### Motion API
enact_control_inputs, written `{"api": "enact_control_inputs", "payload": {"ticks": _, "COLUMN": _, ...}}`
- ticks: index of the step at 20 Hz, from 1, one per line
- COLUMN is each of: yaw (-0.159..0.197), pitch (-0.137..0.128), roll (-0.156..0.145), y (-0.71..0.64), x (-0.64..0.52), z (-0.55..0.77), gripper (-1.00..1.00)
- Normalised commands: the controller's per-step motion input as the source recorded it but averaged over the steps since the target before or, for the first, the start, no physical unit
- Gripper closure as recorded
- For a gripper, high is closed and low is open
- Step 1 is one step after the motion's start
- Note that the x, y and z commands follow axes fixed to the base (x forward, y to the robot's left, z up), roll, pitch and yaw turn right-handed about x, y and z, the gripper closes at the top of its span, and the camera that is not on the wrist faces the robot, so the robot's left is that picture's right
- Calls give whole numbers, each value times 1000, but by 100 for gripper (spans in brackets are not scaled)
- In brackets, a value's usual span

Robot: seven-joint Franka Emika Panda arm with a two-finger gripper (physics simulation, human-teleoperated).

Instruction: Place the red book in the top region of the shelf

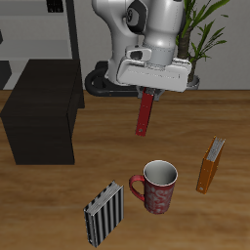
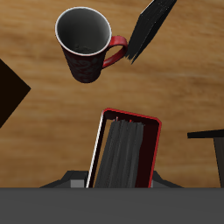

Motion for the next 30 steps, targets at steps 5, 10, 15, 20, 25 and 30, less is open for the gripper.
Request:
{"api": "enact_control_inputs", "payload": {"ticks": 5, "yaw": 108, "pitch": 0, "roll": -105, "y": -179, "x": -44, "z": 154, "gripper": 100}}
{"api": "enact_control_inputs", "payload": {"ticks": 10, "yaw": 77, "pitch": 0, "roll": -97, "y": -226, "x": -68, "z": 190, "gripper": 100}}
{"api": "enact_control_inputs", "payload": {"ticks": 15, "yaw": 52, "pitch": 4, "roll": -82, "y": -296, "x": -77, "z": 119, "gripper": 100}}
{"api": "enact_control_inputs", "payload": {"ticks": 20, "yaw": 55, "pitch": 42, "roll": -135, "y": -396, "x": -34, "z": 14, "gripper": 100}}
{"api": "enact_control_inputs", "payload": {"ticks": 25, "yaw": 16, "pitch": 11, "roll": -71, "y": -193, "x": -14, "z": 41, "gripper": 100}}
{"api": "enact_control_inputs", "payload": {"ticks": 30, "yaw": 16, "pitch": 2, "roll": -66, "y": -126, "x": -13, "z": 63, "gripper": 100}}
